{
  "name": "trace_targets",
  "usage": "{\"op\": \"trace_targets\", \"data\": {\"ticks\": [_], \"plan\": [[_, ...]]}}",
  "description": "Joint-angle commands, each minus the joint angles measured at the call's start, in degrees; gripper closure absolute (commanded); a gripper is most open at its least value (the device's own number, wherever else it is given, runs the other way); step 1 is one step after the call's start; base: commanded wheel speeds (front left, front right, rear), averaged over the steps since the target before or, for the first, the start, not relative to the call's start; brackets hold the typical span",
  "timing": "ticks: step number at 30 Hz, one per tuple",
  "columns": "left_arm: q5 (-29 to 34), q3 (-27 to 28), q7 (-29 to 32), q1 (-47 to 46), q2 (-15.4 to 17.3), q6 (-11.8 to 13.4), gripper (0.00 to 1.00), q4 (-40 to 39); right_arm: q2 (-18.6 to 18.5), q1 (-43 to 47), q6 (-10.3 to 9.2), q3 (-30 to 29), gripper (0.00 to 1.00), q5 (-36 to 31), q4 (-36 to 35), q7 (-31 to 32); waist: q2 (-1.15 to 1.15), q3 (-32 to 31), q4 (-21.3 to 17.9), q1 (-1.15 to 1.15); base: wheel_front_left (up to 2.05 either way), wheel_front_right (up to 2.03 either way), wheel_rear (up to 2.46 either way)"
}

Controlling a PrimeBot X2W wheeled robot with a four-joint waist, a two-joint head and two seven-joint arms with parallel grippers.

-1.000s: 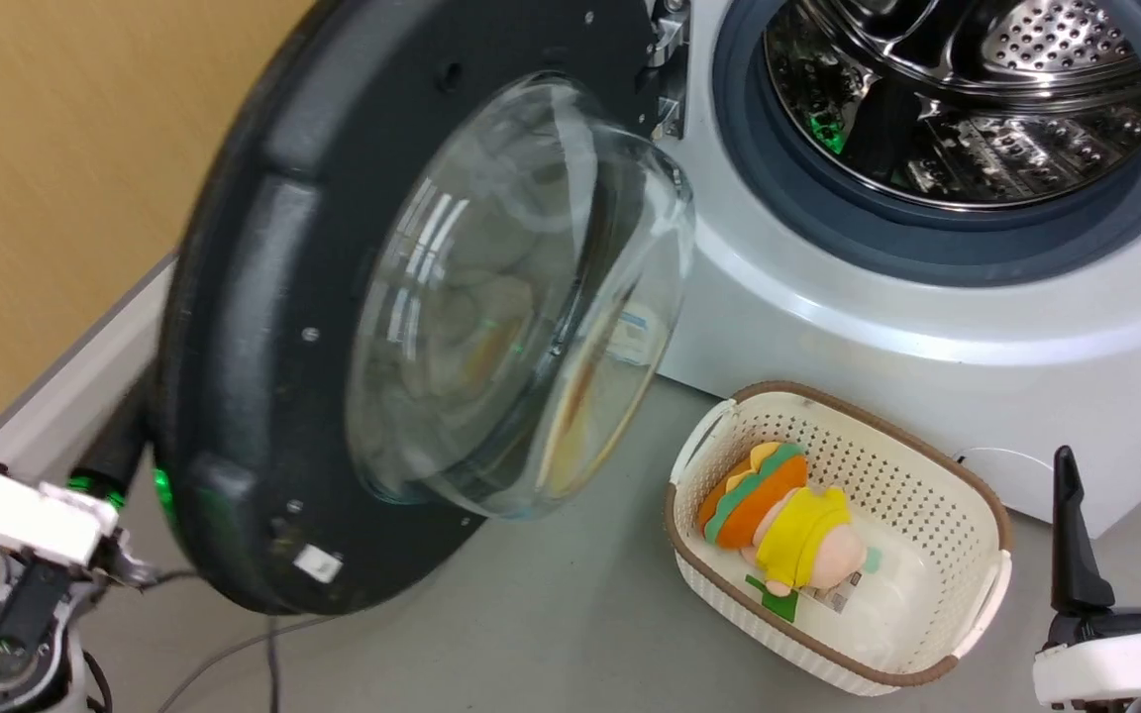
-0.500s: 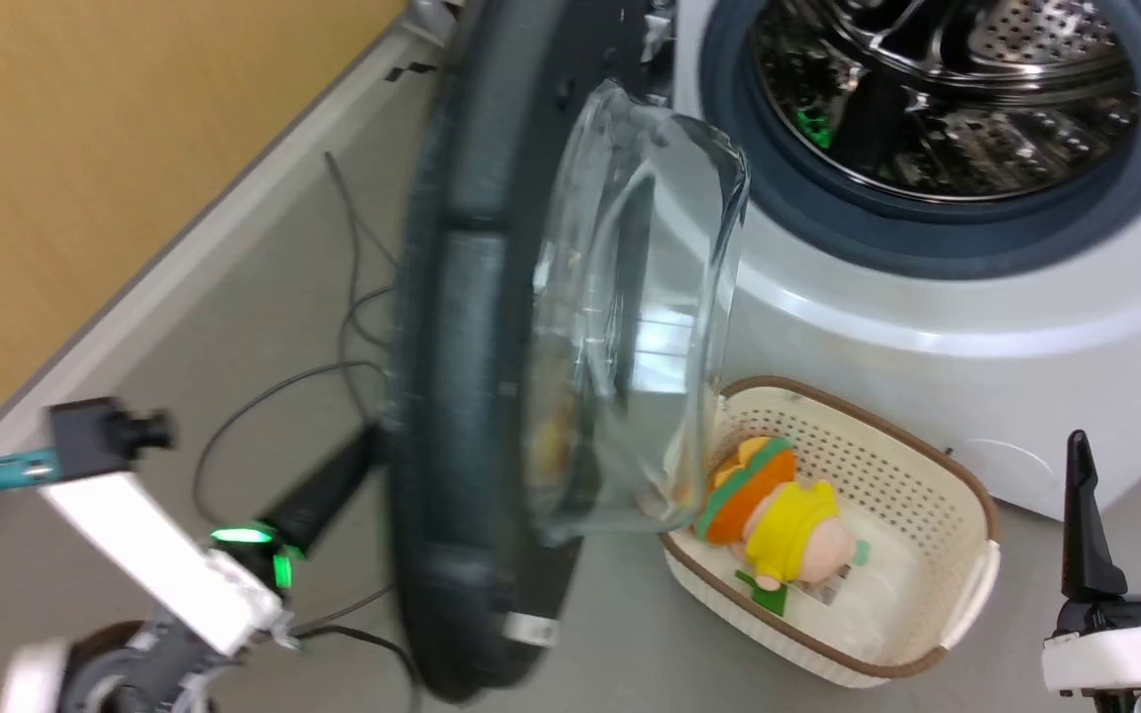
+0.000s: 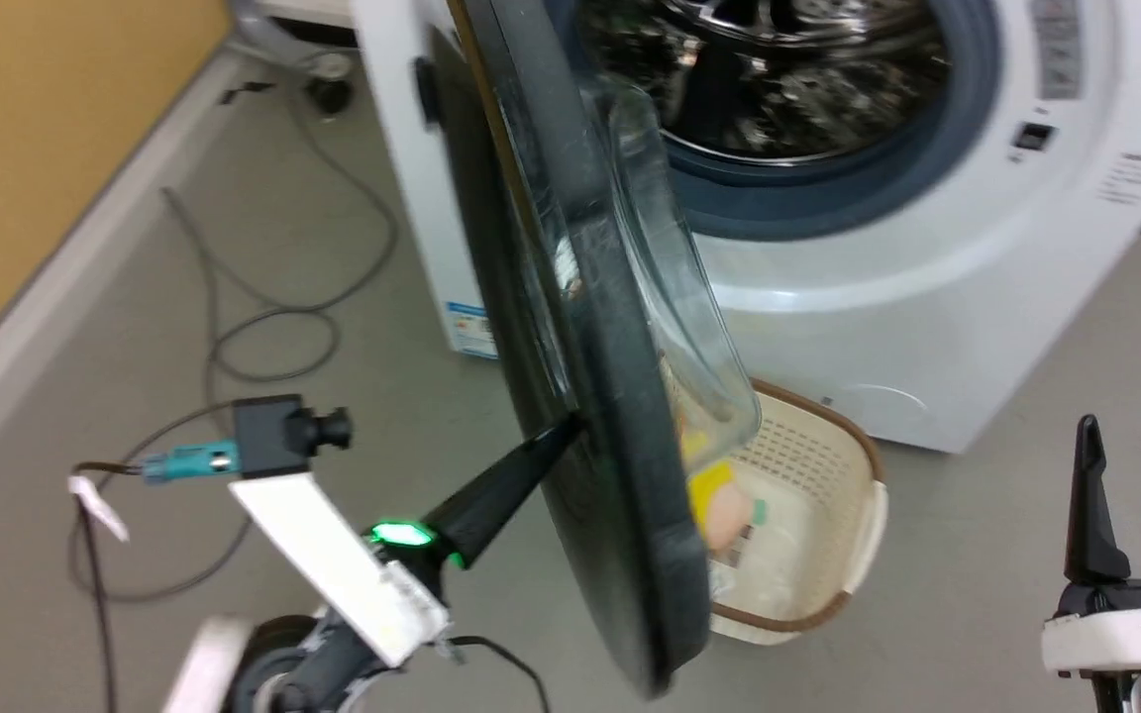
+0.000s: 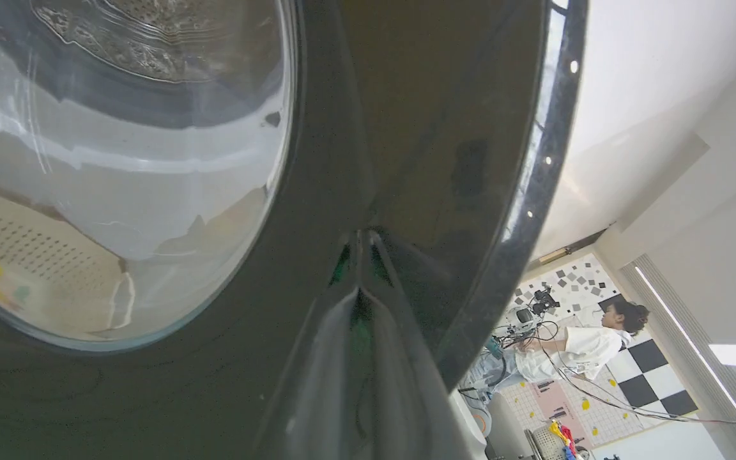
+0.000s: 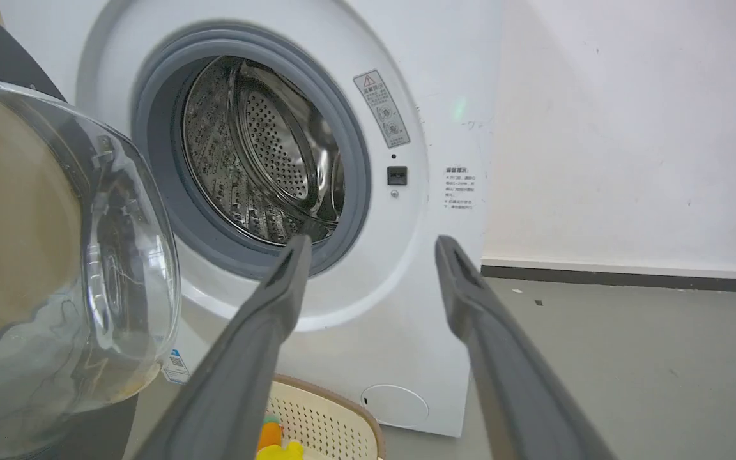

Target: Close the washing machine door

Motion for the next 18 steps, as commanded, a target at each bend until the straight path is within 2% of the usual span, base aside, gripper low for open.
{"op": "trace_targets", "data": {"ticks": [1,11,18], "plan": [[0.25,-1.55,-2.14,-1.53,-0.87,-0.27,1.00,0.93,0.15,-1.02,0.05,0.35,0.00,0.56,0.01,-0.26,0.00,0.67,-3.16,0.00,0.00,0.00,0.00],[1.30,-10.36,-16.27,-8.02,-2.54,-0.27,1.00,11.30,0.15,-2.38,0.05,0.94,0.00,0.54,-0.04,-0.26,0.00,2.19,-11.16,0.00,0.00,0.00,0.00],[0.04,-16.22,-20.87,-11.13,-2.07,-0.27,1.00,16.71,0.15,-2.76,0.05,1.26,0.00,0.95,0.08,-0.26,0.00,3.01,-14.52,0.00,0.00,0.00,0.00]]}}
